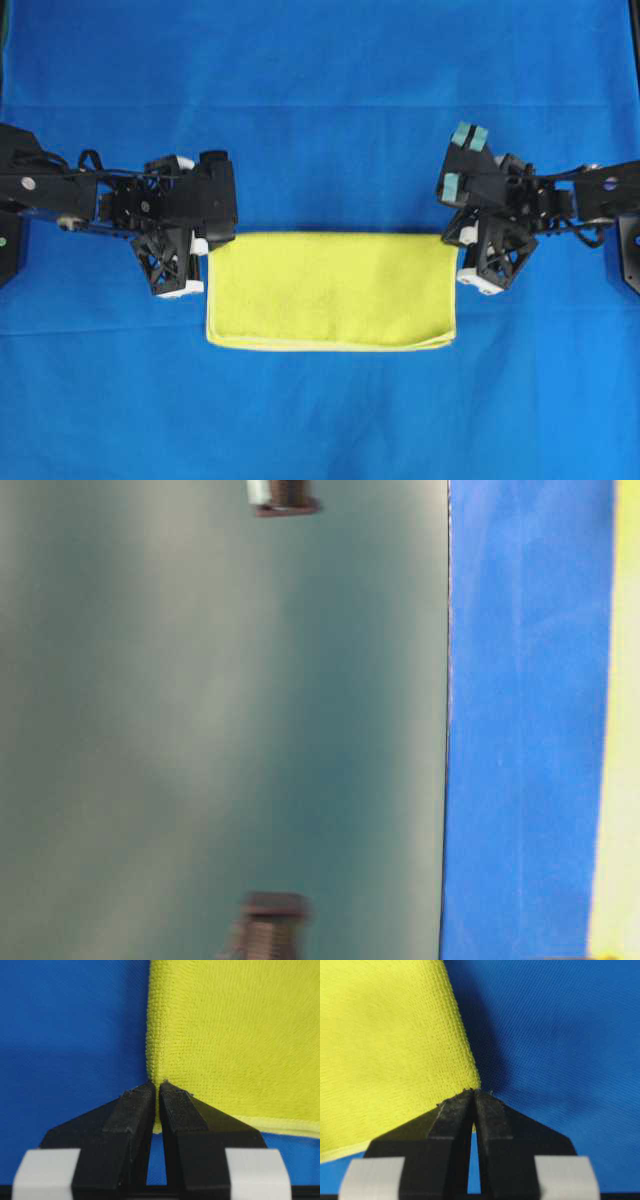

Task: Fold the yellow towel.
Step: 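Lift the folded strip and rotate it vertical, right gripper moving up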

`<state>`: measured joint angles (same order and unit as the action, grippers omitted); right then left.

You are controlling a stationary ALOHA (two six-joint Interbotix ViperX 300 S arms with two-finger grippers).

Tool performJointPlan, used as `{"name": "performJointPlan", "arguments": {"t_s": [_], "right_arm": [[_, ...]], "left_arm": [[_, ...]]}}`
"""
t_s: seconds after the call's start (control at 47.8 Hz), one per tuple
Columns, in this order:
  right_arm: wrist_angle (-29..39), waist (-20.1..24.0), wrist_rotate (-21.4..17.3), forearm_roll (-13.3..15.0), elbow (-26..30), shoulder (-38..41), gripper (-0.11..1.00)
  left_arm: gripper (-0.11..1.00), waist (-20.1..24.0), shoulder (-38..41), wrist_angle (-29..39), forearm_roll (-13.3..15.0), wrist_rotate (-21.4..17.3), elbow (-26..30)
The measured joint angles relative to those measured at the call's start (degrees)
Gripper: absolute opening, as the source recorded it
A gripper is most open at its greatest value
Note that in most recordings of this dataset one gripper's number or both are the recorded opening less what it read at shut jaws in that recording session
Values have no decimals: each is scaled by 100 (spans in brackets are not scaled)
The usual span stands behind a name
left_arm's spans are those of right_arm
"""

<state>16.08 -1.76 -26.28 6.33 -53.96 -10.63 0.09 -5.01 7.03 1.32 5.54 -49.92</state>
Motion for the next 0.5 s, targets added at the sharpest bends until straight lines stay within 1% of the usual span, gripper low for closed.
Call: {"name": "performJointPlan", "arguments": {"t_s": [0.167,0.251,0.356,0.502], "right_arm": [[686,0,9,9,185,-694,1],[984,9,9,26,316,-1055,1],[1257,0,0,105,448,-1424,1],[1389,0,-53,387,483,-1731,1]], "left_arm": [[3,-18,-562,677,-9,-9,396],[3,-53,-800,853,0,-53,545],[3,-141,-1063,923,0,-70,677],[3,-202,-1380,809,-9,-62,677]]}}
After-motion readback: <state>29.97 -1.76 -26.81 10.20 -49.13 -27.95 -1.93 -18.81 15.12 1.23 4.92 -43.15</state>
